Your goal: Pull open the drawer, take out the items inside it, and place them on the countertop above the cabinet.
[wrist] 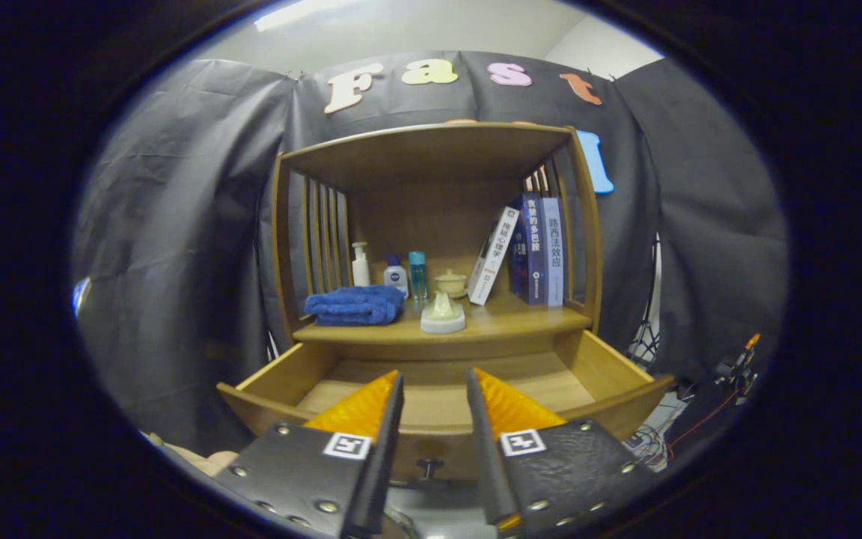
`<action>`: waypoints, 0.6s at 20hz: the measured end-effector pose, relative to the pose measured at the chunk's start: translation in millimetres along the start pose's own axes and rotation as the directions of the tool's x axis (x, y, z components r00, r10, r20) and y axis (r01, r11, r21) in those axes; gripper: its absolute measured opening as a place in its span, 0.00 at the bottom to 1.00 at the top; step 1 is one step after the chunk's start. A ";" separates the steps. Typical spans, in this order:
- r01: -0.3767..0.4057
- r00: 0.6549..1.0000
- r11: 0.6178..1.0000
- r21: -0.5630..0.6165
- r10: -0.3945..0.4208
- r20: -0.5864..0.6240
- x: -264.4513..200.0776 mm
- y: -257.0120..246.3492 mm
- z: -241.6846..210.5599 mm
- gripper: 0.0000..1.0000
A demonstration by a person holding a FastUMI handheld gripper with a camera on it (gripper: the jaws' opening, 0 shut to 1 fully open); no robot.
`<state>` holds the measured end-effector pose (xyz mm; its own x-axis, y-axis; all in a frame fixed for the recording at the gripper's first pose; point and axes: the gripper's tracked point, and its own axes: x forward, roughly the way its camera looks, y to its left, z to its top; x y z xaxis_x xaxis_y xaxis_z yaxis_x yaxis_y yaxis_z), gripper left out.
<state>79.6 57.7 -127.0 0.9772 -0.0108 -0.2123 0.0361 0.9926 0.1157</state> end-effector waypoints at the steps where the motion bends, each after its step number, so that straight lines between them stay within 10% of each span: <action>1: -0.002 1.000 1.000 -0.009 0.002 -0.006 -3.2 2.5 -8.4 0.57; 5: 0.016 0.999 0.999 -0.036 -0.017 -0.028 -7.7 4.4 -36.5 0.99; 12: 0.055 0.993 0.998 -0.002 -0.055 -0.101 8.5 -0.5 -75.7 0.99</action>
<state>72.1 66.3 -202.4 0.9474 -0.0528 -0.3156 0.0892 0.9908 0.1020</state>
